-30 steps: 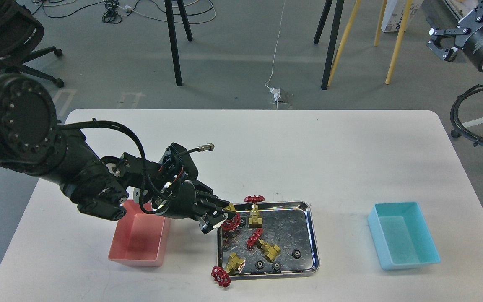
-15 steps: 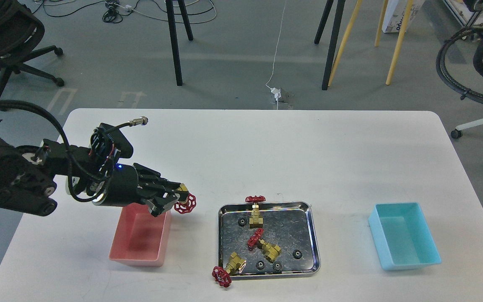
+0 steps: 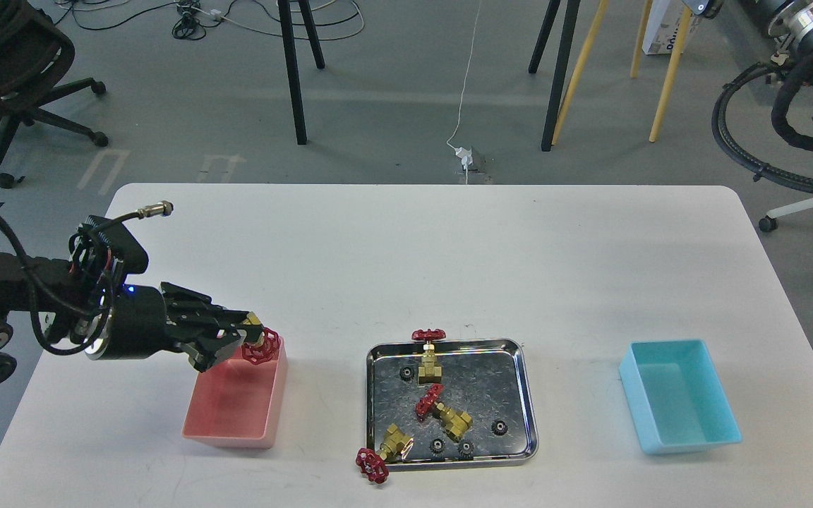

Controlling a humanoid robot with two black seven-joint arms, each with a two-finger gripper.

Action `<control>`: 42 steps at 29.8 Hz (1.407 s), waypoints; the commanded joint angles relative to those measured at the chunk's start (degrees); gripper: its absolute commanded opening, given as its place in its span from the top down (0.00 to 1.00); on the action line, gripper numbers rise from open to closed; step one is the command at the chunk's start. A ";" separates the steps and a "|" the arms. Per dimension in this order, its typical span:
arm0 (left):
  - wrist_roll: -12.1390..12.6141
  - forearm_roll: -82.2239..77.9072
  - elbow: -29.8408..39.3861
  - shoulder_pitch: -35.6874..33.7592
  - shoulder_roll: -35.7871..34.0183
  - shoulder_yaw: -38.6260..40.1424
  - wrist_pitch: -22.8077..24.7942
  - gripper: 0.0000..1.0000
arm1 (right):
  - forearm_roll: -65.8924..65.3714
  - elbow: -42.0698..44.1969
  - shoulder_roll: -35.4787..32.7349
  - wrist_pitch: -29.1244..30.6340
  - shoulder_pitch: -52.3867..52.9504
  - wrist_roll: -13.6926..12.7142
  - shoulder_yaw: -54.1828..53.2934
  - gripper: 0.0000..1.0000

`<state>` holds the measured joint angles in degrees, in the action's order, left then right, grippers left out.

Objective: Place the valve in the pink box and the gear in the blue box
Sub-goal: 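Lift the valve with the left gripper and carry it over the pink box, then open the left gripper to drop the valve into the pink box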

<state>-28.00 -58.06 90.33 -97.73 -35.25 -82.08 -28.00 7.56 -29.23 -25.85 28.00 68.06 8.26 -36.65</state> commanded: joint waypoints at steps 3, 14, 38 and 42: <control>0.00 -0.12 -1.74 3.59 -0.08 0.08 0.00 0.86 | 0.00 -0.12 -0.17 0.00 -0.39 0.00 0.00 0.00; 0.00 -0.04 -7.98 13.17 0.27 3.41 0.00 0.86 | 0.09 -0.21 -0.35 0.00 -1.18 0.00 -0.09 0.00; 0.00 -0.12 -11.85 18.54 -0.08 7.81 0.00 0.55 | 0.00 -3.63 -1.05 0.00 -3.37 0.00 -0.27 0.00; 0.00 0.14 -11.76 18.54 -0.78 9.03 0.00 0.40 | -0.35 -3.73 -1.05 0.00 -4.08 0.00 0.00 0.00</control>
<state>-28.00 -58.15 78.45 -79.19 -35.51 -74.10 -28.00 7.54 -32.86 -26.88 28.00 64.42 8.26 -36.84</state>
